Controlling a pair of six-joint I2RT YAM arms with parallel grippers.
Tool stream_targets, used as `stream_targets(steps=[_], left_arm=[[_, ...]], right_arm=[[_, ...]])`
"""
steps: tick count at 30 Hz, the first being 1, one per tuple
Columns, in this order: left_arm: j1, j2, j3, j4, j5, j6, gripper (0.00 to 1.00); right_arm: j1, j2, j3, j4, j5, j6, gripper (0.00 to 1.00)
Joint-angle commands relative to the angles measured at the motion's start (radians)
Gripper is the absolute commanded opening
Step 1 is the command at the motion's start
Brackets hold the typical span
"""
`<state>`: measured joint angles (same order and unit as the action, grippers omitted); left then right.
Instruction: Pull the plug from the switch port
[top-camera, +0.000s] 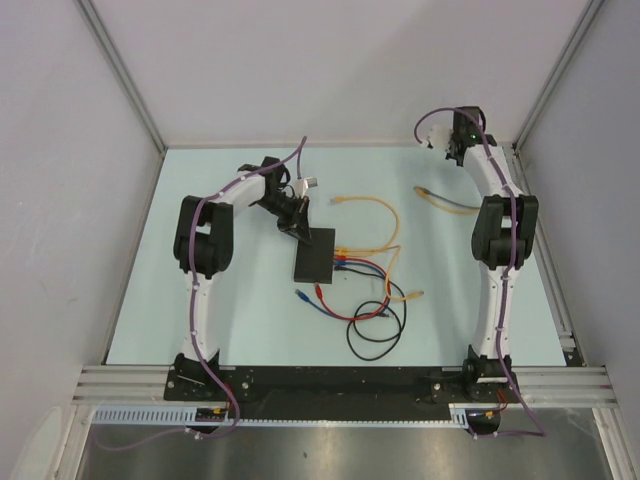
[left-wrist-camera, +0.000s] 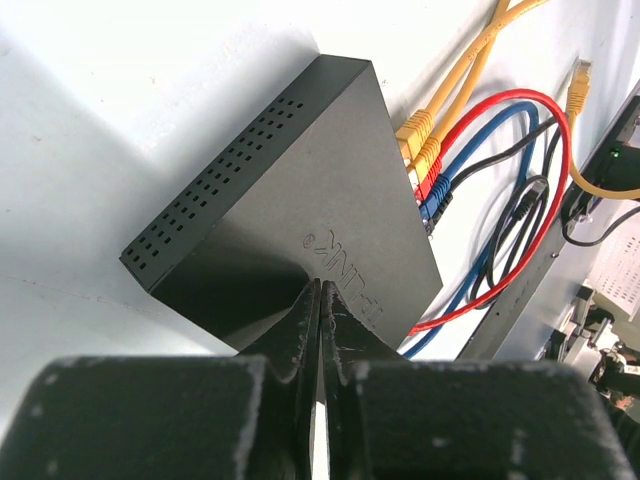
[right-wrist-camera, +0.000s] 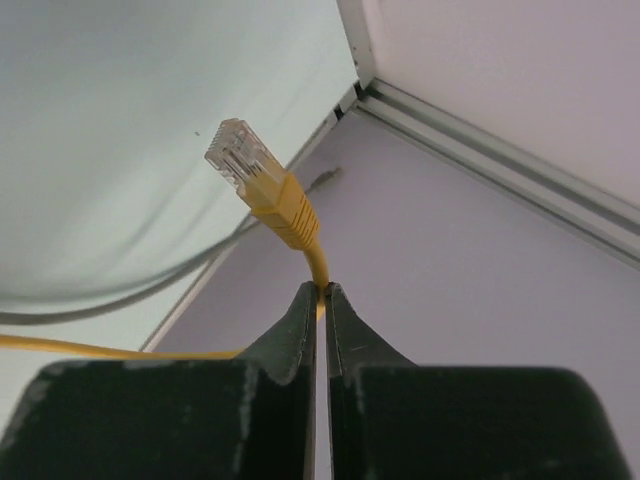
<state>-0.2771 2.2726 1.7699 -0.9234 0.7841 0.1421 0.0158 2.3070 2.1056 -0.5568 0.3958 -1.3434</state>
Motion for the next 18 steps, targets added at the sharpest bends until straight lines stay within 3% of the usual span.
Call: stream_targets(steps=[1, 3, 4, 7, 12, 15, 18], left_arm=[[0.006, -0.01, 0.013, -0.006, -0.023, 0.042, 0.06], [0.006, -0.018, 0.0, -0.006, -0.026, 0.048, 0.07], [0.007, -0.019, -0.003, -0.008, -0.028, 0.048, 0.08], [0.01, -0.019, -0.006, -0.009, -0.035, 0.05, 0.13], [0.012, -0.039, 0.0, -0.009, -0.049, 0.047, 0.26], [0.018, -0.08, 0.008, -0.008, -0.051, 0.054, 0.36], [0.024, -0.117, 0.054, -0.032, -0.054, 0.073, 0.44]], right_arm=[[0.032, 0.06, 0.036, 0.052, 0.0, 0.036, 0.14], [0.038, 0.061, 0.028, 0.054, -0.003, 0.053, 0.35], [0.041, 0.06, 0.024, 0.063, -0.002, 0.076, 0.59], [0.044, 0.054, 0.017, 0.112, 0.023, 0.139, 0.81], [0.076, 0.022, 0.172, 0.01, -0.049, 0.375, 0.94], [0.096, -0.023, 0.264, -0.101, -0.211, 0.605, 0.99], [0.101, -0.089, 0.269, -0.176, -0.502, 0.846, 0.98]])
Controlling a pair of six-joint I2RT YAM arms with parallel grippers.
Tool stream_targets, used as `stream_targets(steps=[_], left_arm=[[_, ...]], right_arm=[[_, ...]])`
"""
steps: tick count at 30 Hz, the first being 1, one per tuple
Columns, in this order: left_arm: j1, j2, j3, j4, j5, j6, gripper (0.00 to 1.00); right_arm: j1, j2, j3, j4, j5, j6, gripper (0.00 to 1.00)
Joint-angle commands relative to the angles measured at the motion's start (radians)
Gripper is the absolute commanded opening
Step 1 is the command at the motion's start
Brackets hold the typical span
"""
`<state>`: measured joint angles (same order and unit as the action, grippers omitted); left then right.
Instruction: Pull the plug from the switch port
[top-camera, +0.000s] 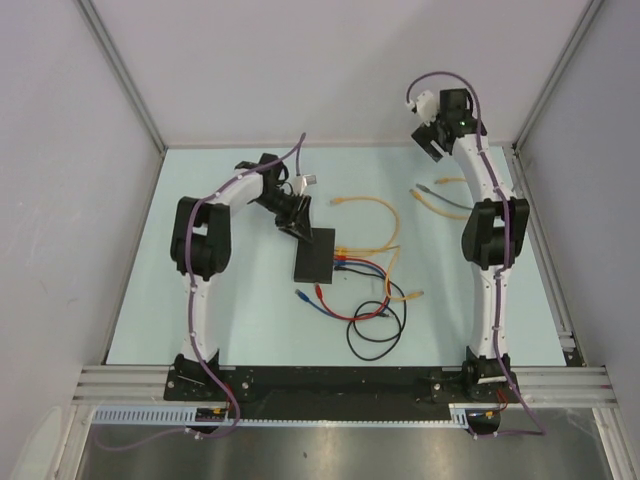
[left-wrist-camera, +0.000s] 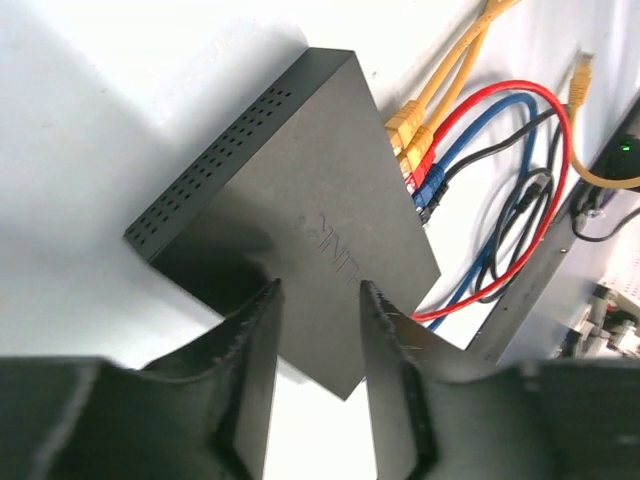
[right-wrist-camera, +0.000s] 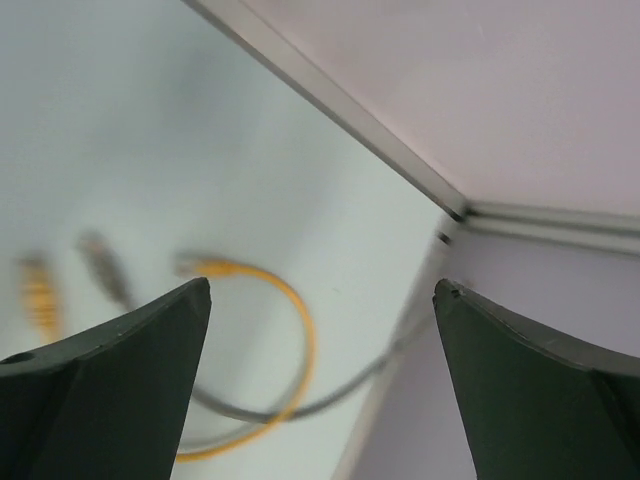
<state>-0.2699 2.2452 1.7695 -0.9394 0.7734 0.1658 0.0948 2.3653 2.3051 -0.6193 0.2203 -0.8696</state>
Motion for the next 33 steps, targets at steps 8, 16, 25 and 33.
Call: stream_targets(steps=[8, 16, 25, 33], left_arm=[[0.018, -0.13, 0.163, -0.072, -0.014, -0.012, 0.53], [0.018, -0.104, 0.081, -0.047, 0.027, -0.026, 0.08], [0.017, -0.082, -0.036, -0.059, 0.033, -0.003, 0.0], [0.011, -0.049, -0.09, -0.044, 0.004, -0.014, 0.0]], right_arm=[[0.089, -0.157, -0.044, -0.222, -0.981, 0.587, 0.89], [0.183, -0.064, -0.193, -0.283, -1.187, 0.583, 0.85], [0.227, 0.012, -0.277, -0.364, -1.187, 0.494, 0.66], [0.259, 0.091, -0.236, -0.372, -1.19, 0.463, 0.62]])
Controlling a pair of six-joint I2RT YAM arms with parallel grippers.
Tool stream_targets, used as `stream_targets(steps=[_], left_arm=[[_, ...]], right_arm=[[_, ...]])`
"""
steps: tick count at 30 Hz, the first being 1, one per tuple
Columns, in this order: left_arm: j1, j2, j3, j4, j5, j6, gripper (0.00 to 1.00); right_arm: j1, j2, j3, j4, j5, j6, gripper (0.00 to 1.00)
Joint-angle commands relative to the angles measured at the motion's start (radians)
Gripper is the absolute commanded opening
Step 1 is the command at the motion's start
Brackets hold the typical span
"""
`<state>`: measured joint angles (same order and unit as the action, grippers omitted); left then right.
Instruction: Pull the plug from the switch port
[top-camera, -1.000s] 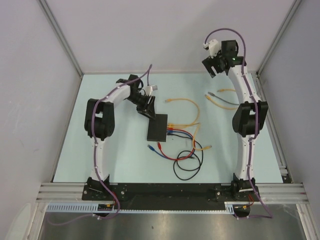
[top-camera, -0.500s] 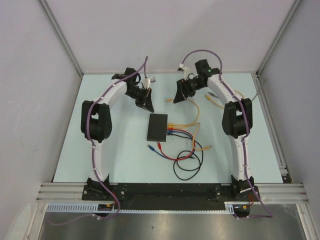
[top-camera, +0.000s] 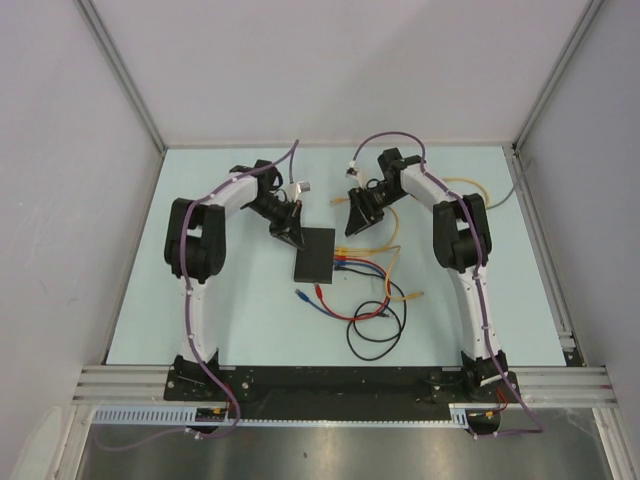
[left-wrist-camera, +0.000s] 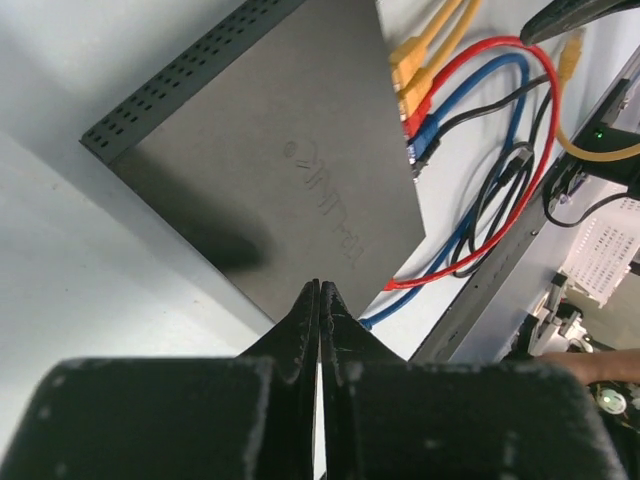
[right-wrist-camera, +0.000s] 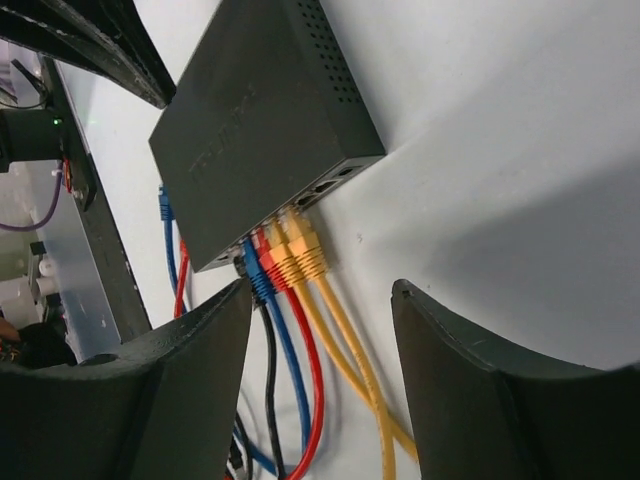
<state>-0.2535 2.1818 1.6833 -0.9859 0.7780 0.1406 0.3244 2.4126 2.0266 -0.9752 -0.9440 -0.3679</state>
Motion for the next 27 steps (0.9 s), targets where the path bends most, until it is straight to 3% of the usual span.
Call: stream_targets(steps=[1, 27], left_arm=[[-0.006, 0.016, 0.001, 0.004, -0.002, 0.01, 0.0], [-0.018, 0.042, 0.029, 0.003, -0.065, 0.007, 0.0]], right_arm=[[0.033, 0.049, 0.055, -0.022, -0.026, -0.04, 0.62], [0.091, 0.161, 0.07, -0.097, -0.061, -0.105, 0.45]])
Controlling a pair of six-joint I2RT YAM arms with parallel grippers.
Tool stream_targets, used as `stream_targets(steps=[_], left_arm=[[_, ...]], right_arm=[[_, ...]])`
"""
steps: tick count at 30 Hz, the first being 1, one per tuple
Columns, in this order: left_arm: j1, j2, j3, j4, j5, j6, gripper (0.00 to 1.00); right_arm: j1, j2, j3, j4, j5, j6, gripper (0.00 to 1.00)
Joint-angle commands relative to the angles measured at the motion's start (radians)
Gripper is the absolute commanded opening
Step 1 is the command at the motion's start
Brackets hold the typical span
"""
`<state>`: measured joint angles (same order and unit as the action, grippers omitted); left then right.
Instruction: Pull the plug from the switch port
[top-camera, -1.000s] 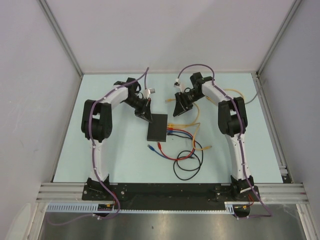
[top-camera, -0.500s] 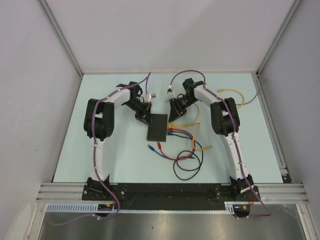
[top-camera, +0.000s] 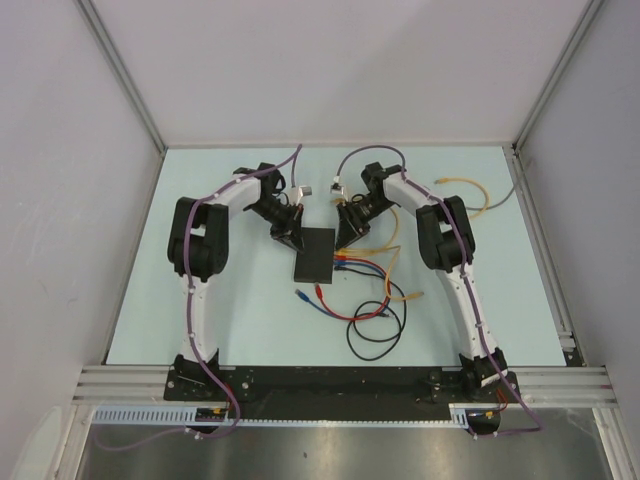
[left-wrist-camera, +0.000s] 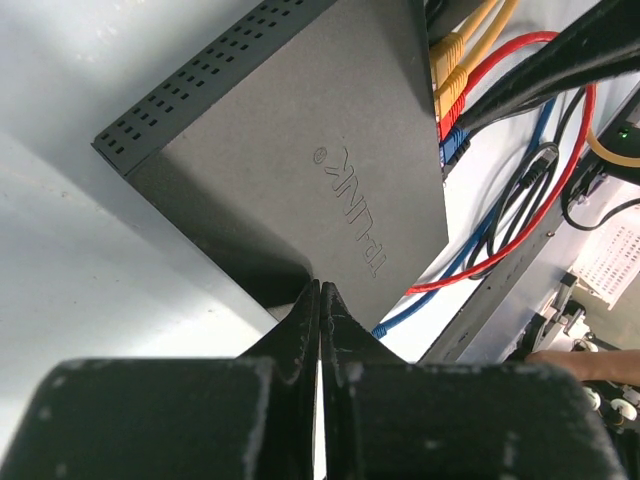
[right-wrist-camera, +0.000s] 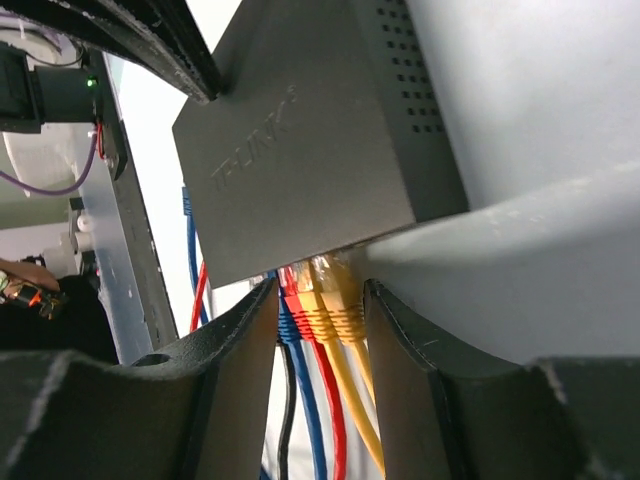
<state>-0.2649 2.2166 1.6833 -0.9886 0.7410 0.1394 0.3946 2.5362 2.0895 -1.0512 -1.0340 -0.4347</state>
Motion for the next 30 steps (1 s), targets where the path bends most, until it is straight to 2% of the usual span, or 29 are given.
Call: stream_targets(steps=[1, 6, 10, 24, 30], left_arm=[[-0.007, 0.008, 0.03, 0.005, -0.026, 0.006, 0.0], [-0.01, 0.009, 0.038, 0.005, -0.025, 0.006, 0.0], [-0.013, 0.009, 0.041, 0.005, -0.028, 0.008, 0.0], [-0.02, 0.008, 0.047, 0.004, -0.034, 0.012, 0.0], [-0.02, 0.008, 0.046, 0.004, -0.035, 0.012, 0.0]], right_arm=[[0.023, 0.039, 0.01, -0.02, 0.032, -0.036, 0.45], [0.016, 0.05, 0.023, 0.014, 0.037, 0.002, 0.44], [0.015, 0.056, 0.026, 0.04, 0.066, 0.039, 0.39], [0.038, 0.068, 0.037, 0.04, 0.124, 0.036, 0.33], [0.041, 0.07, 0.027, 0.045, 0.153, 0.034, 0.22]])
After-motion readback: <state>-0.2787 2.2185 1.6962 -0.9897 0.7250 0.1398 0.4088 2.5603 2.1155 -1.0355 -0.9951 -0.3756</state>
